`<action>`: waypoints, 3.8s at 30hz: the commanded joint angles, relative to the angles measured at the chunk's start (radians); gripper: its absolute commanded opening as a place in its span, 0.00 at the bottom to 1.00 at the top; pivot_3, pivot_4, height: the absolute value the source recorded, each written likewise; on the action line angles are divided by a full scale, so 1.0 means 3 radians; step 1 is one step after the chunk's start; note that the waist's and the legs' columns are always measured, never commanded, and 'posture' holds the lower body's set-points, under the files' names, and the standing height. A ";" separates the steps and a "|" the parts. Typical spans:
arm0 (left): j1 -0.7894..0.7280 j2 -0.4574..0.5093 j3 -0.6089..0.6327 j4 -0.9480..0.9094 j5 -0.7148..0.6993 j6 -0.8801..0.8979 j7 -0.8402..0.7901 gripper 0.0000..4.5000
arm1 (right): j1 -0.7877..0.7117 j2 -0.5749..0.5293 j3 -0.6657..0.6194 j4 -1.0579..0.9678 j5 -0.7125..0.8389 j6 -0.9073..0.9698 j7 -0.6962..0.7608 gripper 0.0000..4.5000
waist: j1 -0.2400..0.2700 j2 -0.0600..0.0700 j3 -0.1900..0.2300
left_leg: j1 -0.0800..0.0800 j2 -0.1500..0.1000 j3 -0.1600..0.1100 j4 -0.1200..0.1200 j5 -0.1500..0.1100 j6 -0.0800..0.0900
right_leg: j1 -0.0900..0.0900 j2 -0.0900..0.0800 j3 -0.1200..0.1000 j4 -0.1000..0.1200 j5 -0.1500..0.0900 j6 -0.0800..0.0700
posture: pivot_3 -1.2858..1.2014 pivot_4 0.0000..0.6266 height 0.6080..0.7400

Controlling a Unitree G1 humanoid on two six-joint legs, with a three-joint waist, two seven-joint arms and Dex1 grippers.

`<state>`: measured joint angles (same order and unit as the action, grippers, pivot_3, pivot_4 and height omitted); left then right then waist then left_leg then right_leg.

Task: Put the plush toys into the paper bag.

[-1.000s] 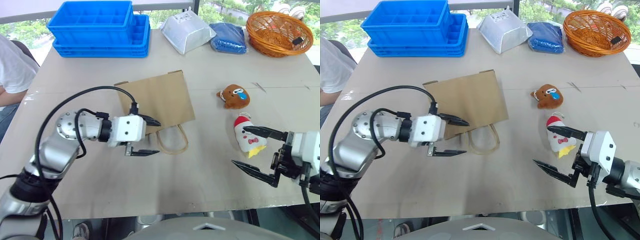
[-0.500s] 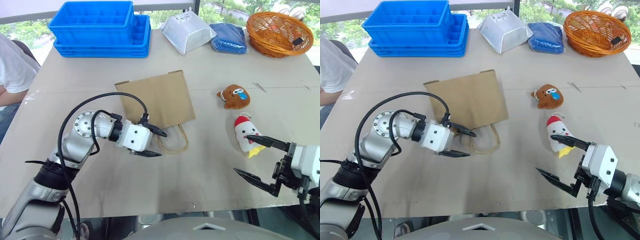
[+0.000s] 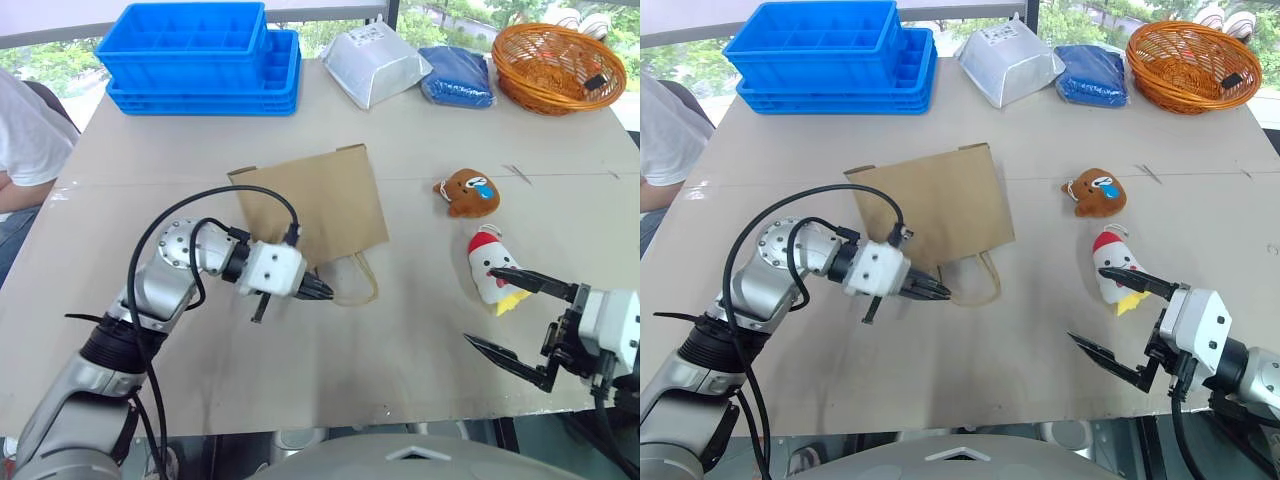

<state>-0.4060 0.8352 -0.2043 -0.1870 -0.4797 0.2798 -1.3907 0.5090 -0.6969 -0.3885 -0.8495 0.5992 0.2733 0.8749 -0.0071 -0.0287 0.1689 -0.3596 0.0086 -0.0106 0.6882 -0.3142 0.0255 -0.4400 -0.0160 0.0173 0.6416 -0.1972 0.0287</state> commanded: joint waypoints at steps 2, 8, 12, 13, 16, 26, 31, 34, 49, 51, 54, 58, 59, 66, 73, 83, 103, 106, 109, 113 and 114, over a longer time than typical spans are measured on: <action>-0.0429 -0.0137 0.0588 -0.0131 -0.1166 0.1523 0.0684 0.01 | -0.0271 0.0008 0.0224 -0.0200 -0.0108 0.0289 -0.0474 1.00 | -0.0005 0.0000 0.0000 | 0.0000 0.0000 -0.0003 0.0003 0.0000 0.0000 | 0.0000 0.0000 -0.0001 0.0001 -0.0001 0.0002 | 0.52 0.24 1.00; -0.0732 -0.0490 0.1088 -0.0022 -0.1983 0.2441 0.1544 0.00 | -0.1088 0.0077 0.0695 -0.0019 0.0362 0.0981 -0.0886 0.71 | -0.0036 -0.0002 -0.0001 | 0.0003 -0.0004 -0.0002 0.0004 0.0000 0.0000 | 0.0001 -0.0001 0.0003 0.0002 0.0007 -0.0011 | 0.52 0.24 1.00; -0.0790 -0.0733 0.1300 -0.0041 -0.2339 0.2690 0.2045 0.00 | -0.2006 0.0349 0.1081 0.0331 0.0381 0.1283 -0.1190 0.32 | -0.0026 -0.0002 0.0000 | 0.0004 -0.0005 -0.0006 0.0004 0.0001 -0.0001 | 0.0000 -0.0001 0.0002 0.0005 0.0009 -0.0013 | 0.52 0.24 1.00; -0.0750 -0.0773 0.1287 -0.0101 -0.2348 0.2691 0.2094 0.00 | -0.2202 0.0365 0.1156 0.0431 0.0359 0.1321 -0.1173 0.20 | -0.0024 -0.0002 0.0000 | 0.0006 -0.0007 -0.0007 0.0003 0.0001 -0.0002 | 0.0001 0.0000 0.0001 0.0007 0.0008 -0.0014 | 0.52 0.24 1.00; -0.0666 -0.0893 0.1300 -0.0188 -0.2401 0.2690 0.2252 0.00 | -0.2597 0.0352 0.1391 0.0657 0.0272 0.1434 -0.1074 0.01 | -0.0019 -0.0001 0.0000 | 0.0002 -0.0008 -0.0006 0.0003 0.0002 -0.0003 | -0.0002 -0.0004 0.0002 0.0007 0.0009 -0.0014 | 0.52 0.24 1.00; -0.0567 -0.1119 0.1443 -0.0333 -0.2825 0.2735 0.2828 0.00 | -0.3512 0.0668 0.2527 0.2020 -0.0936 0.0958 -0.0798 0.01 | -0.0035 -0.0002 -0.0001 | -0.0002 -0.0010 -0.0005 0.0003 0.0009 -0.0016 | -0.0006 -0.0009 0.0002 0.0005 0.0010 -0.0015 | 0.52 0.24 1.00; -0.0496 -0.1231 0.1453 -0.0359 -0.2936 0.2665 0.3080 0.00 | -0.3754 0.1249 0.2833 0.2779 -0.1297 0.0481 -0.0714 0.01 | -0.0035 -0.0003 -0.0001 | -0.0003 -0.0009 -0.0006 0.0002 0.0010 -0.0018 | -0.0009 -0.0008 0.0003 0.0008 0.0010 -0.0015 | 0.52 0.24 1.00; -0.0459 -0.1298 0.1508 -0.0363 -0.3068 0.2634 0.3265 0.00 | -0.3752 0.1387 0.2919 0.3087 -0.1511 0.0193 -0.0669 0.01 | -0.0021 -0.0003 -0.0001 | -0.0010 -0.0009 -0.0011 0.0001 0.0011 -0.0019 | -0.0015 -0.0015 0.0004 0.0012 0.0011 -0.0015 | 0.52 0.24 1.00; -0.0335 -0.1191 0.1532 -0.0383 -0.3815 0.2645 0.3567 0.00 | -0.3365 0.1185 0.2416 0.2508 -0.0941 -0.0288 0.0220 0.01 | -0.0022 -0.0003 -0.0001 | -0.0013 -0.0019 -0.0023 0.0000 0.0011 -0.0020 | -0.0014 -0.0043 -0.0006 0.0010 0.0012 -0.0013 | 0.52 0.24 1.00; -0.0312 -0.1139 0.1502 -0.0391 -0.3865 0.2667 0.3527 0.00 | -0.3270 0.1148 0.2236 0.2334 -0.0707 -0.0058 0.0224 0.01 | -0.0015 -0.0003 -0.0001 | -0.0015 -0.0019 -0.0024 0.0000 0.0011 -0.0020 | -0.0014 -0.0045 -0.0007 0.0010 0.0012 -0.0012 | 0.52 0.24 1.00; -0.0300 -0.1113 0.1438 -0.0378 -0.3915 0.2667 0.3491 0.00 | -0.3189 0.1148 0.2041 0.2154 -0.0449 0.0231 0.0137 0.01 | -0.0015 -0.0003 -0.0001 | -0.0014 -0.0021 -0.0023 0.0000 0.0011 -0.0020 | -0.0013 -0.0046 -0.0007 0.0009 0.0012 -0.0012 | 0.52 0.24 1.00; -0.0313 -0.1116 0.1347 -0.0346 -0.3814 0.2640 0.3404 0.00 | -0.3129 0.1027 0.1777 0.1893 -0.0063 0.0746 0.0087 0.01 | -0.0022 -0.0002 -0.0001 | -0.0010 -0.0021 -0.0023 -0.0001 0.0011 -0.0020 | -0.0013 -0.0037 -0.0008 0.0011 0.0012 -0.0013 | 0.52 0.24 1.00; -0.0323 -0.1112 0.1329 -0.0324 -0.3779 0.2636 0.3373 0.00 | -0.3074 0.0896 0.1720 0.1797 0.0013 0.0884 0.0133 0.01 | -0.0019 -0.0002 -0.0001 | -0.0011 -0.0021 -0.0024 -0.0001 0.0011 -0.0020 | -0.0013 -0.0034 -0.0008 0.0011 0.0012 -0.0013 | 0.52 0.24 1.00; -0.0326 -0.1028 0.1316 -0.0248 -0.3661 0.2626 0.3229 0.00 | -0.2764 0.0282 0.1439 0.1474 0.0180 0.1248 0.0203 0.01 | -0.0019 -0.0002 -0.0001 | -0.0014 -0.0023 -0.0022 -0.0001 0.0006 -0.0010 | -0.0011 -0.0030 -0.0009 0.0005 0.0011 -0.0012 | 0.52 0.24 1.00; -0.0260 -0.1015 0.1302 -0.0286 -0.3609 0.2638 0.3143 0.00 | -0.2802 0.0220 0.1149 0.1218 0.0569 0.1463 0.0056 0.01 | -0.0025 -0.0002 -0.0001 | -0.0009 -0.0018 -0.0017 -0.0001 0.0004 -0.0007 | -0.0012 -0.0016 -0.0003 0.0005 0.0011 -0.0013 | 0.52 0.24 1.00; -0.0266 -0.1026 0.1332 -0.0250 -0.3633 0.2611 0.3142 0.00 | -0.3202 0.0883 0.1396 0.1610 0.0607 0.1282 -0.0114 0.01 | -0.0005 -0.0002 -0.0001 | -0.0014 -0.0015 -0.0020 -0.0001 0.0011 -0.0019 | -0.0012 -0.0014 -0.0004 0.0002 0.0011 -0.0013 | 0.52 0.24 1.00; -0.0223 -0.1028 0.1302 -0.0319 -0.3656 0.2510 0.3225 0.00 | -0.3541 0.1135 0.2777 0.2800 -0.1330 -0.0160 0.0312 0.01 | -0.0023 -0.0001 -0.0001 | -0.0010 -0.0014 -0.0016 -0.0002 0.0012 -0.0021 | -0.0013 -0.0013 -0.0003 0.0004 0.0011 -0.0013 | 0.52 0.24 1.00; -0.0267 -0.1084 0.1279 -0.0312 -0.3520 0.2443 0.3217 0.00 | -0.3563 0.1093 0.3008 0.2978 -0.1657 -0.0441 0.0390 0.01 | -0.0018 -0.0001 -0.0001 | -0.0011 -0.0015 -0.0018 -0.0002 0.0012 -0.0022 | -0.0013 -0.0014 -0.0004 0.0004 0.0011 -0.0013 | 0.52 0.24 1.00; -0.0329 -0.1139 0.1287 -0.0305 -0.3363 0.2338 0.3238 0.00 | -0.3547 0.1070 0.3173 0.3157 -0.1914 -0.0627 0.0432 0.01 | -0.0020 -0.0002 -0.0001 | -0.0011 -0.0015 -0.0017 -0.0002 0.0012 -0.0022 | -0.0013 -0.0016 -0.0004 0.0003 0.0011 -0.0013 | 0.52 0.24 1.00; -0.0437 -0.1141 0.1357 -0.0305 -0.3145 0.2190 0.3273 0.00 | -0.3505 0.1067 0.3236 0.3342 -0.2125 -0.0705 0.0387 0.01 | -0.0022 -0.0002 -0.0001 | -0.0009 -0.0016 -0.0018 -0.0002 0.0013 -0.0023 | -0.0012 -0.0017 -0.0004 0.0004 0.0011 -0.0013 | 0.52 0.24 1.00; -0.0457 -0.1140 0.1364 -0.0304 -0.3094 0.2161 0.3272 0.00 | -0.3499 0.1069 0.3241 0.3364 -0.2156 -0.0718 0.0381 0.01 | -0.0025 -0.0001 -0.0001 | -0.0009 -0.0016 -0.0018 -0.0002 0.0013 -0.0023 | -0.0012 -0.0017 -0.0003 0.0004 0.0011 -0.0013 | 0.52 0.24 1.00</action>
<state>-0.5242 0.4875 0.1838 -0.2533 -1.4241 0.9598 -0.4073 -0.5522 -0.3668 0.5702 0.1275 -0.0048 0.0542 0.9928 -0.0145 -0.0291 0.1686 -0.3618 0.0039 -0.0160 0.6873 -0.3101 0.0182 -0.4437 -0.0210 0.0164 0.6428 -0.1939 0.0246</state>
